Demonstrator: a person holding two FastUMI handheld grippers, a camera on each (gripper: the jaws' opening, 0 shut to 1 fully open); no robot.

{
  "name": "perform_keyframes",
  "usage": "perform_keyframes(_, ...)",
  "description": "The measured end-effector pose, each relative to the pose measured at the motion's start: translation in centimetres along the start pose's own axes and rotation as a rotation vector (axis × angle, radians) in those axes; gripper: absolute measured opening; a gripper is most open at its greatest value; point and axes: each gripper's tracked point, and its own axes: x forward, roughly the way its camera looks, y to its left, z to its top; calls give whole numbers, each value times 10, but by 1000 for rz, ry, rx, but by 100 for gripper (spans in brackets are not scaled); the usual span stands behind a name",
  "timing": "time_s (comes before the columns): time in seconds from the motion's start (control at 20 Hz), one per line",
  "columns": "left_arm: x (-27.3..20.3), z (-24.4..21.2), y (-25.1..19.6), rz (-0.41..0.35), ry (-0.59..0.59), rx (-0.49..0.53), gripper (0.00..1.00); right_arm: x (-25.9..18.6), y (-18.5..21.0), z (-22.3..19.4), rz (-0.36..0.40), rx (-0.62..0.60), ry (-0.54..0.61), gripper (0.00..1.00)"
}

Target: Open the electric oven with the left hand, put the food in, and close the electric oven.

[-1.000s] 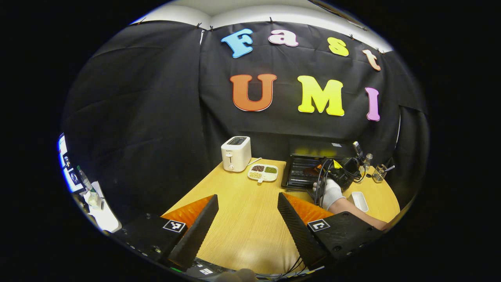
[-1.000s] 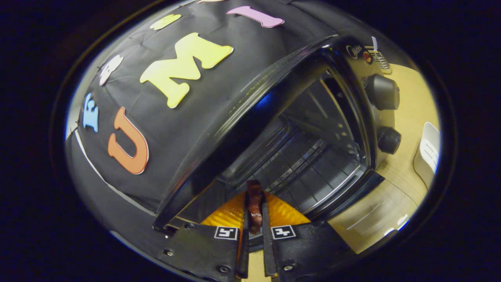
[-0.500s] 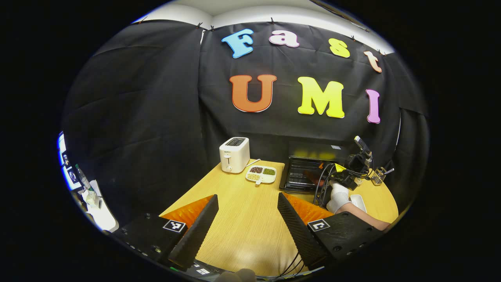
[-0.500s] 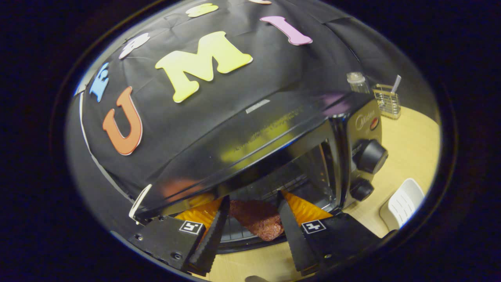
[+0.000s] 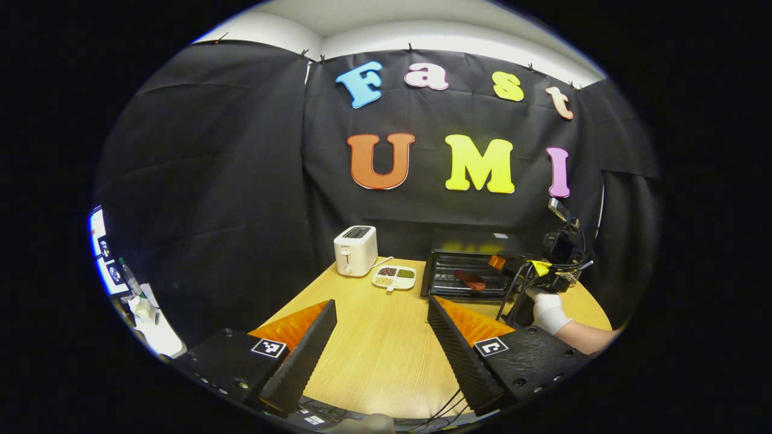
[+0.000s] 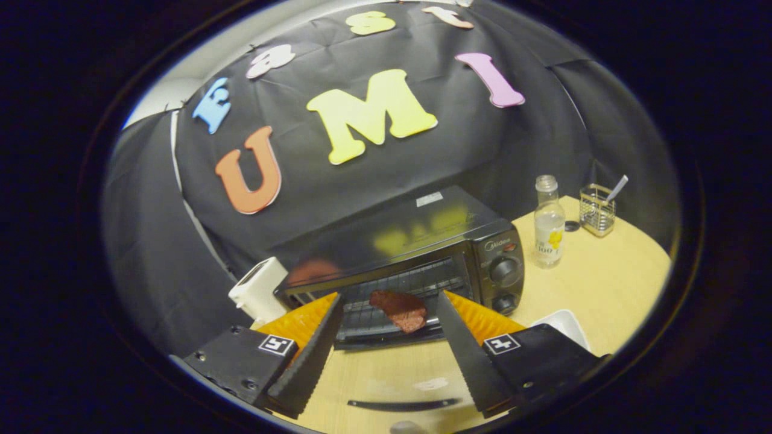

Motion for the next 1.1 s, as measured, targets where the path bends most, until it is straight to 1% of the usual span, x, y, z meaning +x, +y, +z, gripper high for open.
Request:
perform_keyframes(0.1,-21,-4,1,-2,-8,1,97,-52,2,13,23,-46,-22,99)
perform_keyframes(0.25,-52,-6,3,-5,-34,-10,97,-131,-8,31,40,-142,-53,99)
perform_keyframes(0.35,-69,-7,0,-8,-64,-19,97,-183,-24,43,27,-222,-82,100)
perform_keyframes(0.45,-83,-10,1,8,-77,-14,97,-228,-35,60,35,-283,-108,99)
perform_keyframes(0.5,-87,-11,-2,12,-77,-15,97,-249,-39,69,41,-303,-122,96)
perform_keyframes(0.55,-90,-11,-6,19,-81,-18,97,-267,-45,77,48,-321,-134,100)
perform_keyframes(0.6,-93,-9,-12,17,-87,-19,97,-283,-51,85,55,-338,-147,96)
perform_keyframes(0.65,-94,-8,-20,19,-92,-16,97,-296,-55,92,68,-350,-156,96)
perform_keyframes(0.7,-94,-8,-27,21,-93,-12,97,-308,-61,98,76,-359,-157,100)
perform_keyframes(0.75,-92,-8,-38,21,-96,-10,97,-317,-70,102,84,-363,-156,100)
perform_keyframes(0.8,-92,-6,-48,20,-103,-9,97,-325,-76,107,102,-366,-159,96)
perform_keyframes(0.85,-92,-6,-60,24,-111,-3,97,-329,-82,112,113,-371,-163,100)
perform_keyframes(0.9,-91,-7,-70,34,-111,2,97,-334,-91,115,123,-381,-156,100)
perform_keyframes(0.95,-89,-9,-82,38,-113,3,97,-340,-101,117,140,-389,-151,96)
perform_keyframes(1.0,-87,-10,-93,41,-118,5,97,-345,-109,120,156,-398,-150,100)
perform_keyframes(1.05,-83,-14,-104,46,-111,7,97,-350,-118,122,170,-403,-153,96)
perform_keyframes(1.1,-80,-19,-114,46,-104,9,97,-357,-126,126,182,-406,-155,100)
